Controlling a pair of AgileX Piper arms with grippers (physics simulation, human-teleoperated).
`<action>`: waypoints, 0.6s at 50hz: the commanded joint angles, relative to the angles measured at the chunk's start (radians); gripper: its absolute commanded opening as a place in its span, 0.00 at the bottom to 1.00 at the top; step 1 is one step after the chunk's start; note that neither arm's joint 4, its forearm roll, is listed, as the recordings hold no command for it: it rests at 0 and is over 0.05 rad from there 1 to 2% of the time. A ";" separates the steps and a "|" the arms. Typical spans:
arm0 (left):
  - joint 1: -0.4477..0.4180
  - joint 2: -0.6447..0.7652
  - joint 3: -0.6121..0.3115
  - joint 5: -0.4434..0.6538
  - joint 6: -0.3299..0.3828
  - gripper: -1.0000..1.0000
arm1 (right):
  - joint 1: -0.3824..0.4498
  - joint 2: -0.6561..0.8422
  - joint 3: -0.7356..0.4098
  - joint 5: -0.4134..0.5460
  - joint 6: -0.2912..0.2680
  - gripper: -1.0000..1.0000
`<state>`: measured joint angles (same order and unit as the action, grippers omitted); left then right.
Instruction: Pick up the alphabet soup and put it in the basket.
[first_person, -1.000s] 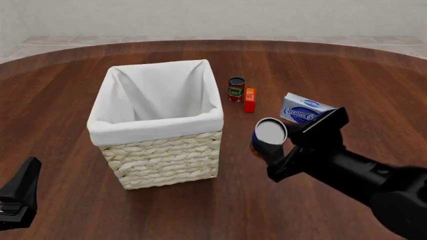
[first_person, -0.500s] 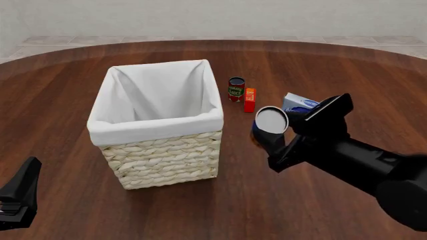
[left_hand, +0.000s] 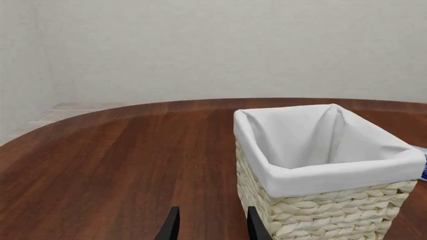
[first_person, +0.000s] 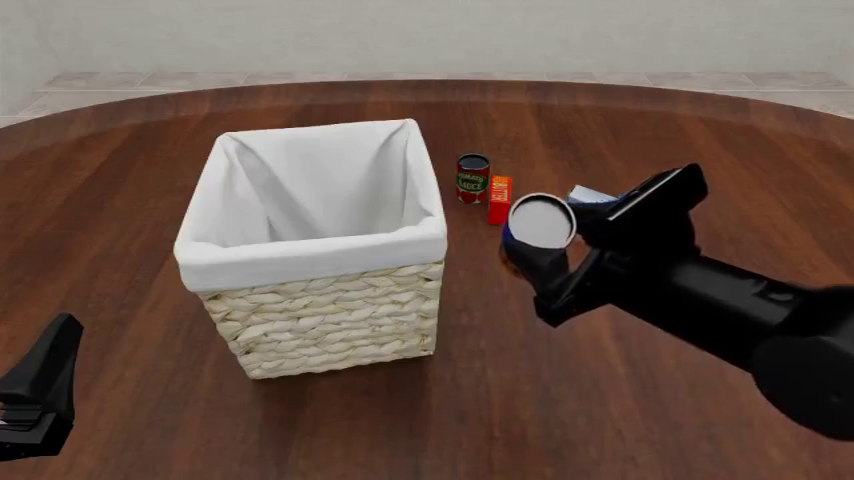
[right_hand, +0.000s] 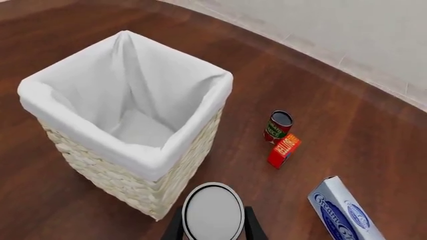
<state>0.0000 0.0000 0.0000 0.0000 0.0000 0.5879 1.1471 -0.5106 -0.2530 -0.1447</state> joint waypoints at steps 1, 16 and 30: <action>0.000 0.000 0.000 0.000 0.000 1.00 | -0.019 -0.029 -0.043 0.028 0.003 0.00; 0.000 0.000 0.000 0.000 0.000 1.00 | -0.029 -0.030 -0.061 0.024 0.000 0.00; 0.000 0.000 0.000 0.000 0.000 1.00 | -0.033 -0.036 -0.091 0.026 -0.004 0.00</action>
<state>0.0000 0.0000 0.0000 0.0000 0.0000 0.5584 1.1196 -0.5744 -0.2266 -0.1636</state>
